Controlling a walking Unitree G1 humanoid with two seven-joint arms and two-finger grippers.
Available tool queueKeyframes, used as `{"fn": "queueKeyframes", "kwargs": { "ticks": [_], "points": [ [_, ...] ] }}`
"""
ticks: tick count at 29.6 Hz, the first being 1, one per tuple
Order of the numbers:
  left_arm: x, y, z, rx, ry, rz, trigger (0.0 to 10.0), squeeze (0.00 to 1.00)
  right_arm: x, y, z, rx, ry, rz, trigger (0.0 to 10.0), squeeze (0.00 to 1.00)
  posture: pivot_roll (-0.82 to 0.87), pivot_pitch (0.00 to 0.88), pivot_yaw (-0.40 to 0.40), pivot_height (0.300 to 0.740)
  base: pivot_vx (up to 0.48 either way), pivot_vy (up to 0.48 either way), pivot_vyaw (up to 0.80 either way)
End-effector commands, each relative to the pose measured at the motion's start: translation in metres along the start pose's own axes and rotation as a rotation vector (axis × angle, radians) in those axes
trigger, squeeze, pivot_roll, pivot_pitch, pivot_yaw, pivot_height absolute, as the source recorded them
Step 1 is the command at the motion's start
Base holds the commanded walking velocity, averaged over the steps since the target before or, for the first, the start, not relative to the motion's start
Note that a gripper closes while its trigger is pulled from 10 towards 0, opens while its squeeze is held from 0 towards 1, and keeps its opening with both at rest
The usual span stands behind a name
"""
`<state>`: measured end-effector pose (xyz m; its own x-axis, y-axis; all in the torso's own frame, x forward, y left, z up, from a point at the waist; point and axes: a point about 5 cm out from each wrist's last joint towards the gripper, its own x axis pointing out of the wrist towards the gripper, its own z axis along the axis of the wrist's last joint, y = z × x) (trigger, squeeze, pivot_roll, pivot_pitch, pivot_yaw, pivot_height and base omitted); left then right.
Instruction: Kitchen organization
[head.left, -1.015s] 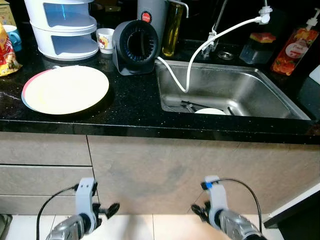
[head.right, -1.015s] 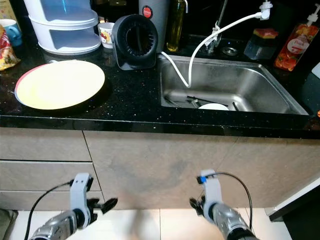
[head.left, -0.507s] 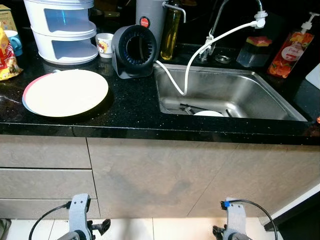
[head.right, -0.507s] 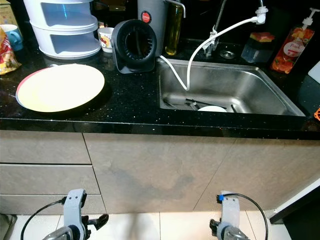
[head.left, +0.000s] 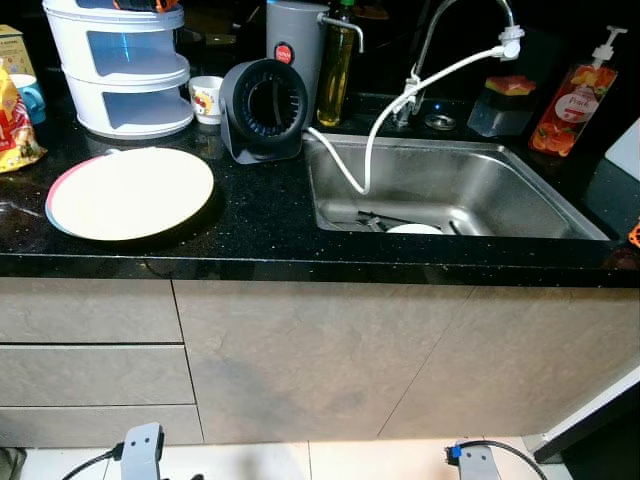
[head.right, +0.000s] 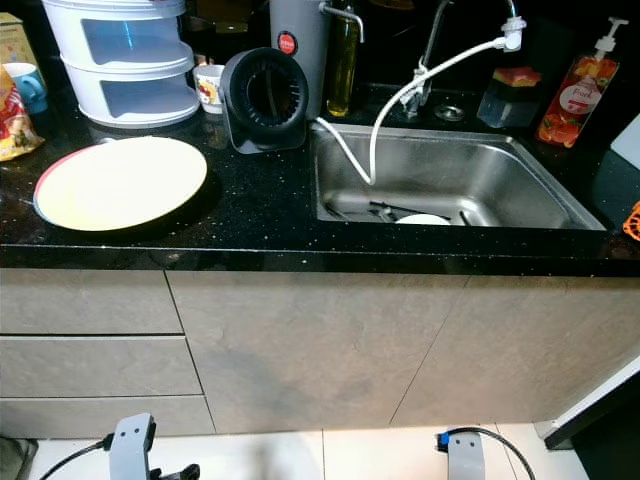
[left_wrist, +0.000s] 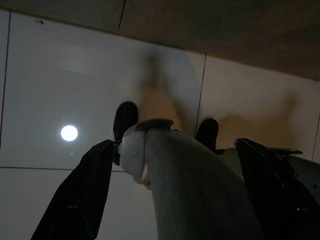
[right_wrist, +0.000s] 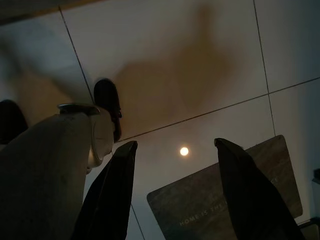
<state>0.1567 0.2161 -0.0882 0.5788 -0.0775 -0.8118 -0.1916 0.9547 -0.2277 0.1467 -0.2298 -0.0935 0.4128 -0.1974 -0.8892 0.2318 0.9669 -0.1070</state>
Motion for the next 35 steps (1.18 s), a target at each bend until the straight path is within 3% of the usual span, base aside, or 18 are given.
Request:
{"fn": "queueKeyframes", "kwargs": {
  "ticks": [1,11,26,29,32,35],
  "points": [
    [0.001,-0.005,-0.006,0.004,0.017,-0.007,10.0,0.00,0.000,0.000,0.000,0.001,0.007,-0.005,10.0,0.00,0.13,0.000,-0.056,0.740,0.000,0.000,0.00],
    [0.003,-0.009,-0.002,0.027,0.015,-0.023,10.0,0.00,0.000,0.000,0.003,-0.004,-0.004,-0.004,10.0,0.00,0.12,0.000,-0.051,0.740,0.000,0.000,0.00],
    [0.001,-0.007,-0.007,0.021,0.035,-0.020,10.0,0.00,-0.002,-0.007,-0.017,-0.015,0.041,-0.016,10.0,0.00,0.10,0.000,-0.043,0.740,0.000,0.000,0.00],
    [0.001,-0.006,-0.007,0.037,0.042,-0.017,10.0,0.00,-0.002,-0.007,-0.018,-0.014,0.041,-0.015,10.0,0.00,0.10,0.000,-0.044,0.740,0.472,0.000,0.00],
    [0.001,-0.003,-0.005,-0.021,0.022,0.006,10.0,0.00,-0.002,-0.007,-0.017,-0.016,0.038,-0.011,10.0,0.00,0.10,0.000,-0.044,0.740,0.315,0.000,0.00],
    [0.001,-0.001,-0.005,-0.016,0.023,0.019,10.0,0.00,-0.002,-0.007,-0.016,-0.021,0.035,-0.008,10.0,0.00,0.10,0.000,-0.048,0.740,0.000,0.000,0.00]
  ]
}}
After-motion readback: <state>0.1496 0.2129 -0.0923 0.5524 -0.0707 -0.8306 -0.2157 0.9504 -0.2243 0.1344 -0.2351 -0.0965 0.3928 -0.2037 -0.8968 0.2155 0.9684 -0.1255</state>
